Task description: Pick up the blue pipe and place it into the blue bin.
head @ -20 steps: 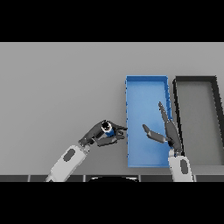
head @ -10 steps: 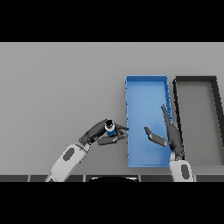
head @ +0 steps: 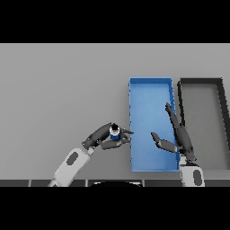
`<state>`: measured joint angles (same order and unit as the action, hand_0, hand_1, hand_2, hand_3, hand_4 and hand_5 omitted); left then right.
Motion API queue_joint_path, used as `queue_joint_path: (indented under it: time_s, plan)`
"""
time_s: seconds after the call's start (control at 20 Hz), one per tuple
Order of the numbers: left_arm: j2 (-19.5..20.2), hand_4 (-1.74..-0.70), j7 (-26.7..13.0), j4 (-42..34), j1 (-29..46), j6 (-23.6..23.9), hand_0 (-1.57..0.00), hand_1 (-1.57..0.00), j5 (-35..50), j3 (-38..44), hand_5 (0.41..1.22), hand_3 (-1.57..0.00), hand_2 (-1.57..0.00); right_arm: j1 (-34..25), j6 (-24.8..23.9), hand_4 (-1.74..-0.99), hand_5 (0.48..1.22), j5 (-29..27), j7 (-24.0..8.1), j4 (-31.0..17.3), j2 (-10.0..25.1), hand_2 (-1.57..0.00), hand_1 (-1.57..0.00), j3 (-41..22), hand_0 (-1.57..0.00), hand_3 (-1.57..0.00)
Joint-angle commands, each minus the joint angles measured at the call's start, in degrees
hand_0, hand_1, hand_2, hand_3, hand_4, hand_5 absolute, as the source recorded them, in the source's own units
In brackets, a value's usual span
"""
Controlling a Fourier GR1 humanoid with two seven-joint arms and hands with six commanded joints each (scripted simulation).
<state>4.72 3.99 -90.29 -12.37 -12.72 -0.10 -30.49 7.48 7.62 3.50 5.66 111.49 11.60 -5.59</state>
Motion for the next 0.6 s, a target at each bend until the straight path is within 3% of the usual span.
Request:
queue_joint_path:
  time_s: [0.0,0.25,0.55]
  plan:
    - [0.5,-1.47,0.1,-1.0,0.2,-0.7,-1.57,-1.57,0.6,0.4,1.221,-1.57,-1.57,-0.2,1.9,-1.163,0.592,-1.5,-2.0,2.0,1.9,-0.02,-0.01,0.0,0.0,0.0]
    - [0.1,-1.47,-0.1,-2.4,1.2,-1.2,-1.57,-1.57,-0.8,0.8,1.221,-1.57,-1.57,-6.2,9.1,-1.194,0.543,-6.6,-15.0,8.8,8.5,0.0,0.0,-3.7,0.0,0.0]
    - [-1.3,-1.47,-1.1,-1.3,0.4,-2.2,-1.57,-1.57,-2.5,1.6,1.221,-1.57,-1.57,-14.8,14.0,-1.249,0.524,-8.4,-21.7,8.7,9.3,0.0,0.0,-9.7,0.0,0.0]
